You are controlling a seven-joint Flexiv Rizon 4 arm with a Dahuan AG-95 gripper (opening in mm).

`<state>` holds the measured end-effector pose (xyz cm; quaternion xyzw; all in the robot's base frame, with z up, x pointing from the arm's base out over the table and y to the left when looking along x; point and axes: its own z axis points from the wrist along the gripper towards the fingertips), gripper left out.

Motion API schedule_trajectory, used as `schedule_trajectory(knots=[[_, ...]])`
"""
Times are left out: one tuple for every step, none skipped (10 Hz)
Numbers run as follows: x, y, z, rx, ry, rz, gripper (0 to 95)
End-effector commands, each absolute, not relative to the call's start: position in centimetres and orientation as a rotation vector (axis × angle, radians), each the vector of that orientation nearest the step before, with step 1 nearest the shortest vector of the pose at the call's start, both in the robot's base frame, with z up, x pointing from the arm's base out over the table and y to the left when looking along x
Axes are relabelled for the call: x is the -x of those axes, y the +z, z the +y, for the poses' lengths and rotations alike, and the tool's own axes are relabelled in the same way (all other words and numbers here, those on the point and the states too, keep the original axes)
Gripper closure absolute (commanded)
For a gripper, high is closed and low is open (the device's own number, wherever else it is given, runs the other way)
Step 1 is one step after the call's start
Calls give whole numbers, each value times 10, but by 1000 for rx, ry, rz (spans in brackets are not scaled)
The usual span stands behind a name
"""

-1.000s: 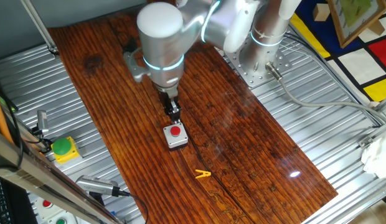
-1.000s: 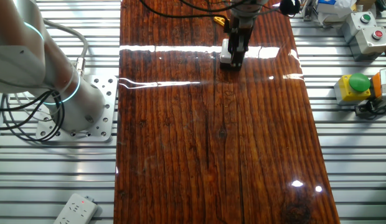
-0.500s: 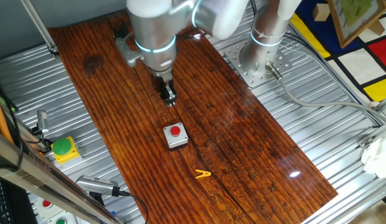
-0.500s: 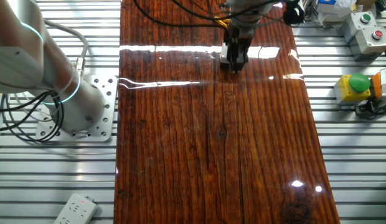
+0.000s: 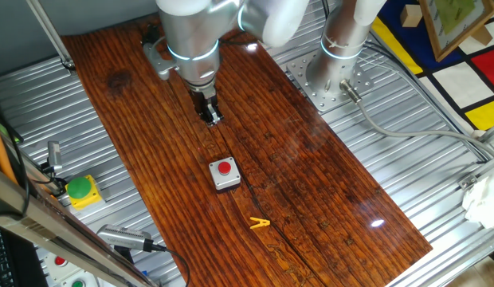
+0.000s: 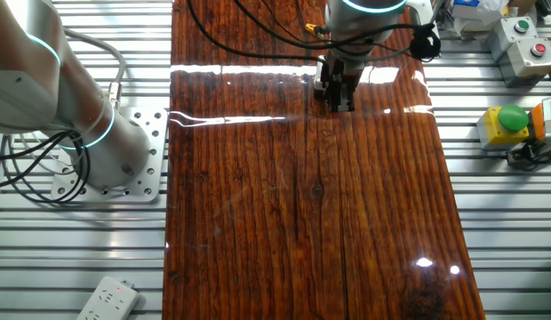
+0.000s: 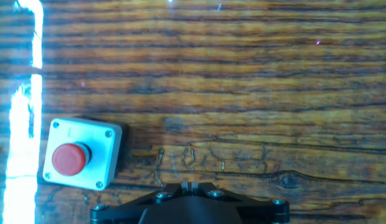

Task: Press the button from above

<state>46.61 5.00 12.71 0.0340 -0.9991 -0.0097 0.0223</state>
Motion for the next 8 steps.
schedule_trajectory(knots=[[-466, 127, 50, -100, -31, -3092, 950], [-466, 127, 50, -108, -32, -3090, 950], [-466, 127, 50, -116, -30, -3083, 950], [-466, 126, 50, -116, -29, -3080, 950], [-466, 126, 50, -117, -31, -3081, 950], [-466, 126, 50, -119, -36, -3083, 950], [-467, 126, 51, -110, -39, -3085, 950], [-467, 125, 51, -100, -44, -3089, 950]])
